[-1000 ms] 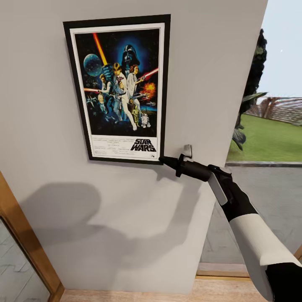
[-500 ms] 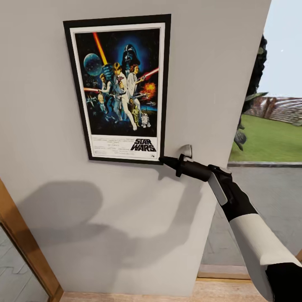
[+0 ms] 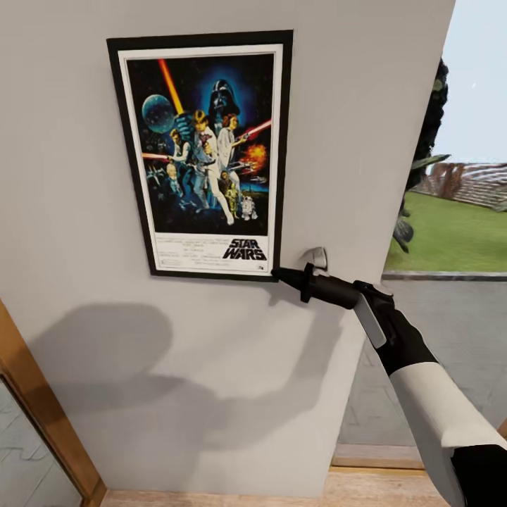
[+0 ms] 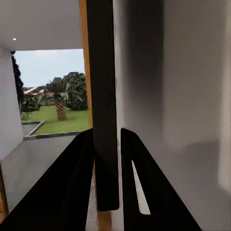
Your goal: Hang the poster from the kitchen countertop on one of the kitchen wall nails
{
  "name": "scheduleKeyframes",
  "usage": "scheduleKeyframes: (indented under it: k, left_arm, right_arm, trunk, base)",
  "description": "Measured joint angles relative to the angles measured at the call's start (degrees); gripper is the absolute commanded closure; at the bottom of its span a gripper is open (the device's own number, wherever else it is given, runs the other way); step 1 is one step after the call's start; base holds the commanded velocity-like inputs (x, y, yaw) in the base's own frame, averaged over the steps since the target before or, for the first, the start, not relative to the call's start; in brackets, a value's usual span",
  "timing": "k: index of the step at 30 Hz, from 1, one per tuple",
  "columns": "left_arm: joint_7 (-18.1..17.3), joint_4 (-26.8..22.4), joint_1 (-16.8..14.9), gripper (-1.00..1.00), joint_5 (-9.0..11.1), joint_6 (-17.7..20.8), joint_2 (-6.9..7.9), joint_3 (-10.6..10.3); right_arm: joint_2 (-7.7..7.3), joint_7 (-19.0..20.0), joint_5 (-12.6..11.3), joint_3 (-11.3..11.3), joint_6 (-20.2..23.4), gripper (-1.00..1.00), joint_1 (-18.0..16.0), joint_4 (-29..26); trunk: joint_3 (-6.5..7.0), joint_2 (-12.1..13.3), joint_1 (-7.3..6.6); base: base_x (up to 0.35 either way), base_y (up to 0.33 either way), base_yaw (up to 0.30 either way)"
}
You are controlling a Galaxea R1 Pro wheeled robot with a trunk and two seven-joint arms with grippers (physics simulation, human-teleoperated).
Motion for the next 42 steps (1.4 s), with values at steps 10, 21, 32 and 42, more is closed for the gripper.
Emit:
scheduleKeyframes:
  k: [10,21,32,42]
  left_arm:
    - [0.0,0.0,0.0,-1.0,0.0,0.0,0.0,0.0]
    - [0.0,0.0,0.3,-1.0,0.0,0.1,-0.35,0.0]
    - [0.0,0.1,0.4,-1.0,0.1,0.1,-0.43,0.0]
    - [0.0,0.1,0.4,-1.0,0.1,0.1,-0.43,0.1]
  right_arm:
    - [0.0,0.7,0.0,0.0,0.0,1.0,0.0,0.0]
    - [-1.09,-0.2,-0.3,0.0,1.3,1.0,1.9,-1.9]
    - [-1.31,-0.3,-0.4,0.0,4.6,1.0,4.1,-2.7]
    - [-1.3,-0.3,-0.5,0.0,4.7,1.0,4.1,-4.8]
  trunk:
    - [0.0,0.0,0.0]
    - [0.0,0.0,0.0]
    - [0.0,0.0,0.01]
    - [0.0,0.0,0.0]
  base:
    - [0.0,0.0,0.0]
    - [0.0,0.0,0.0]
    - [-0.107,0.0,0.0]
    - [-0.009,0.0,0.0]
